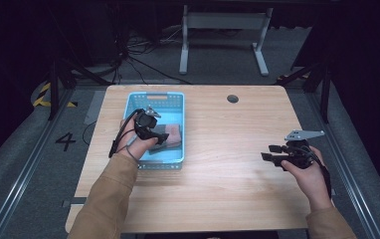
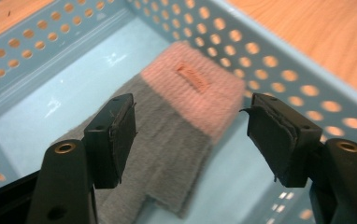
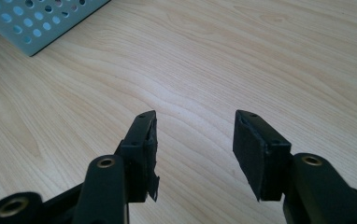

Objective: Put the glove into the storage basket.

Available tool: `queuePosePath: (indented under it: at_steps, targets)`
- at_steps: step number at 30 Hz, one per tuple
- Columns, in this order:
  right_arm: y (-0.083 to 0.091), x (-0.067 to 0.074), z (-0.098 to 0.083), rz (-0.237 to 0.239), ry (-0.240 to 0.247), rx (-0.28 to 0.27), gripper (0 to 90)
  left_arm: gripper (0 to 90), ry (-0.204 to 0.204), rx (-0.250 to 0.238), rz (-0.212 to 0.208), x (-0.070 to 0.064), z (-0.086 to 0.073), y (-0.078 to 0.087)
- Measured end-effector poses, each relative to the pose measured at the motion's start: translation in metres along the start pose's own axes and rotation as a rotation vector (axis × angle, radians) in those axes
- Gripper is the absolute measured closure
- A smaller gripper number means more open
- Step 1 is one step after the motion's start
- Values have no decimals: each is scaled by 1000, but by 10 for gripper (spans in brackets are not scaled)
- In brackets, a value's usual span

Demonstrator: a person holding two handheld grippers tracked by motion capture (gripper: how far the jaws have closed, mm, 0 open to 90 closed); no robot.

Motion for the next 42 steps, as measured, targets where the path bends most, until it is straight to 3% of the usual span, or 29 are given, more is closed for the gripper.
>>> queuePosePath:
  at_steps: [12, 20, 29, 35, 38, 42]
  targets:
    - [-5, 6, 6, 15, 20, 2, 503, 318, -51, -33, -73, -46, -1, 34]
    - [-3, 4, 3, 10, 12, 3, 501, 303, -84, -53, -107, -78, -8, 44]
    - [-3, 4, 4, 9, 16, -9, 488, 292, -123, -64, -172, -112, -28, 41]
    - [-4, 5, 3, 12, 23, -9, 478, 295, -137, -60, -225, -130, -46, 26]
    - [-5, 4, 1, 10, 24, -4, 476, 298, -168, -89, -225, -133, -51, 20]
    - [-5, 4, -1, 10, 28, -9, 474, 309, -174, -127, -228, -132, -63, 14]
Point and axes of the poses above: each handheld gripper's, and its own axes: y roughly backward along the jaws, z roughly out of its top, x roughly to its left, the point moved 5 cm from there along -y, roughly forward along the jaws, and after that the axes turned 6 degrees about -z, right-handed, at the moved point
